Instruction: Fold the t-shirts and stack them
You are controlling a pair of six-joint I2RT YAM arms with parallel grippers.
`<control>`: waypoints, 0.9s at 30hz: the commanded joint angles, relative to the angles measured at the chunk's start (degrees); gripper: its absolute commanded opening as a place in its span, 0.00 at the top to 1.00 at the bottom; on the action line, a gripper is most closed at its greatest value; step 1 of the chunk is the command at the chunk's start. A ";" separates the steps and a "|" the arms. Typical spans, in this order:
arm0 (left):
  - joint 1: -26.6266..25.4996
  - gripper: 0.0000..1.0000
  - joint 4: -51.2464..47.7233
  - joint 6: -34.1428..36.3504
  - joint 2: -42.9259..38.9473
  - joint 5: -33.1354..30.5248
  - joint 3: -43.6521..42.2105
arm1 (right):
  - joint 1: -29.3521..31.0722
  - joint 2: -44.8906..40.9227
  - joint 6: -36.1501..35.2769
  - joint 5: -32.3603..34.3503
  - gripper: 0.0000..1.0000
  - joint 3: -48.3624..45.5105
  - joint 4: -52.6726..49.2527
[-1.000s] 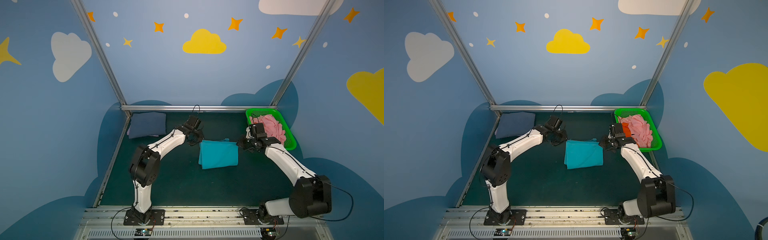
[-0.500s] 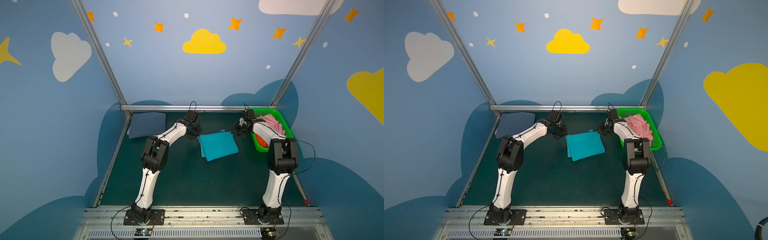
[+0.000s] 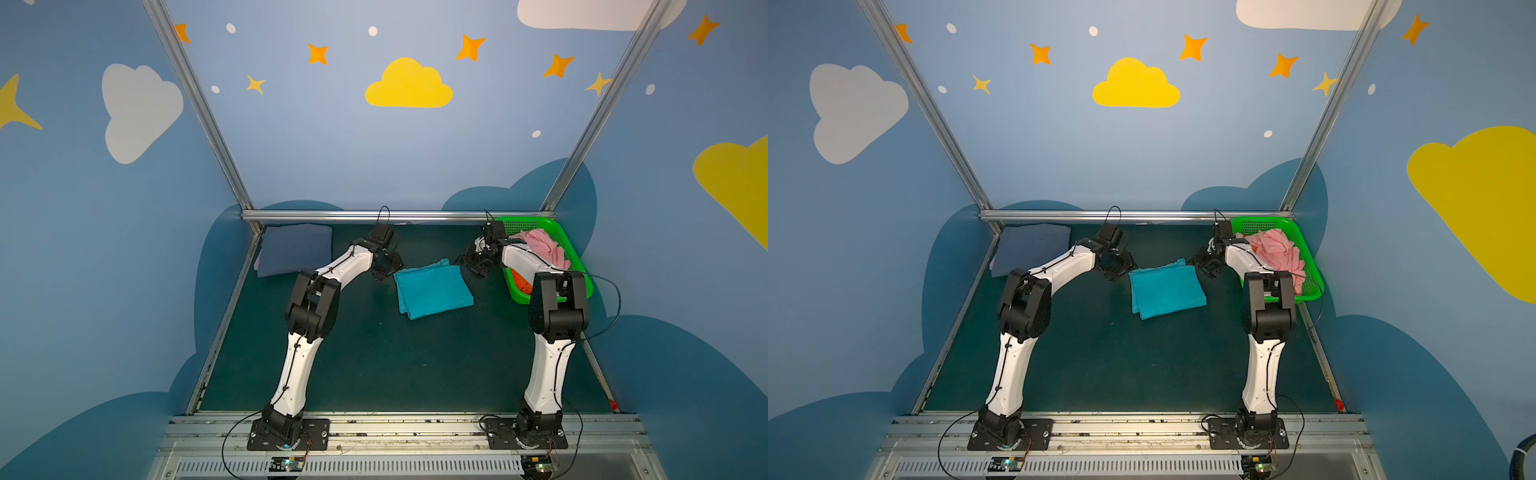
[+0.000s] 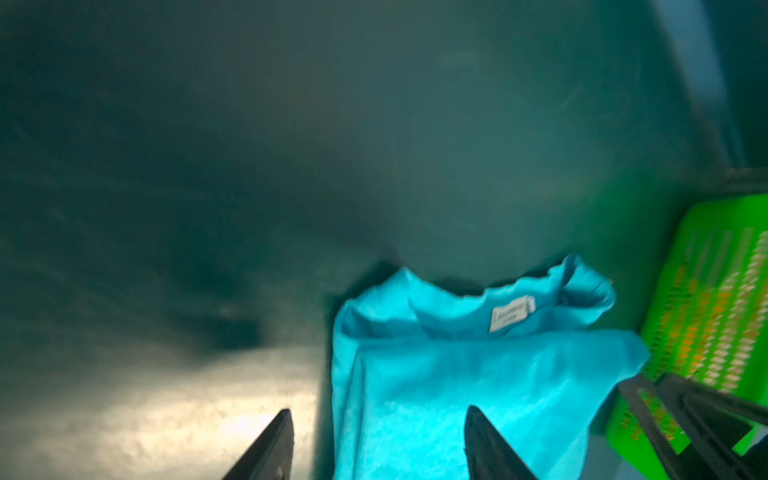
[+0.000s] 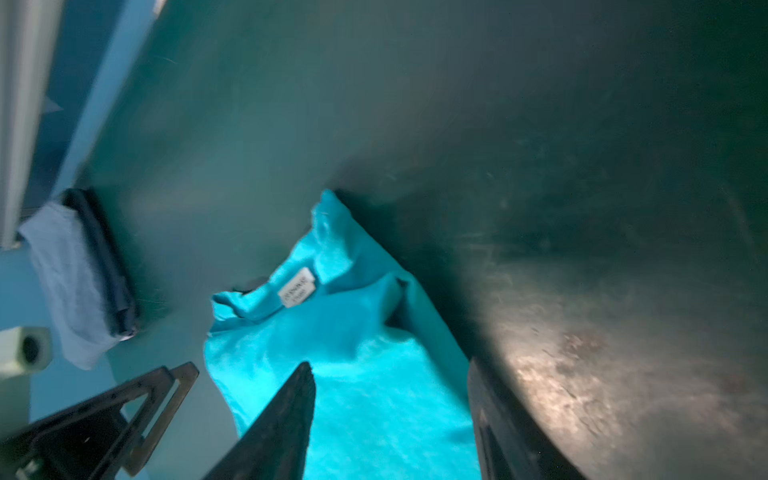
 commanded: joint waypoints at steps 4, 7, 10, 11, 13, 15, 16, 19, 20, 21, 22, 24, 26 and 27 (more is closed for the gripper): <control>-3.26 0.33 0.18 0.66 -4.30 -2.18 -4.38 | 1.48 -1.51 -1.90 2.04 0.39 -2.60 -0.46; -3.55 0.34 -0.09 0.31 -2.85 -2.21 -4.63 | 2.22 0.19 -1.78 1.22 0.47 -2.18 -1.11; -3.86 0.50 0.50 -0.27 -2.57 -1.93 -5.95 | 3.02 -0.45 -0.92 0.01 0.70 -4.89 0.30; -4.15 0.57 0.89 -0.44 -3.04 -1.80 -6.87 | 3.35 -1.53 -0.63 0.16 0.76 -6.99 1.49; -4.69 0.67 1.63 -0.69 -4.32 -1.76 -9.29 | 4.11 -4.22 -0.35 0.78 0.84 -10.82 2.83; -5.36 0.72 2.40 -0.76 -6.36 -1.76 -12.53 | 4.94 -7.10 -0.08 1.39 0.86 -14.67 3.10; -5.85 0.75 2.67 -0.78 -7.82 -1.92 -14.62 | 5.48 -8.99 0.20 1.87 0.86 -17.01 3.32; -7.49 0.78 3.25 -0.73 -12.70 -2.13 -21.77 | 7.42 -15.48 1.29 3.18 0.86 -25.65 4.56; -8.20 0.79 3.41 -0.73 -14.63 -3.69 -24.70 | 8.31 -17.98 1.78 3.62 0.86 -28.69 4.92; -8.69 0.79 3.66 -1.04 -16.54 -4.27 -27.47 | 8.96 -20.22 2.06 4.14 0.85 -31.34 5.02; -9.27 0.79 4.16 -1.43 -18.87 -4.60 -30.88 | 9.75 -22.85 2.49 4.77 0.84 -34.44 5.00; -10.33 0.79 4.66 -2.41 -23.35 -5.42 -36.91 | 10.71 -27.94 3.23 5.67 0.78 -39.78 4.53; -11.07 0.78 4.72 -3.37 -27.91 -6.40 -42.20 | 10.82 -33.18 3.78 7.14 0.68 -44.27 2.95; -11.20 0.77 4.56 -3.85 -29.73 -6.80 -43.86 | 10.67 -35.25 3.77 8.05 0.63 -45.50 1.92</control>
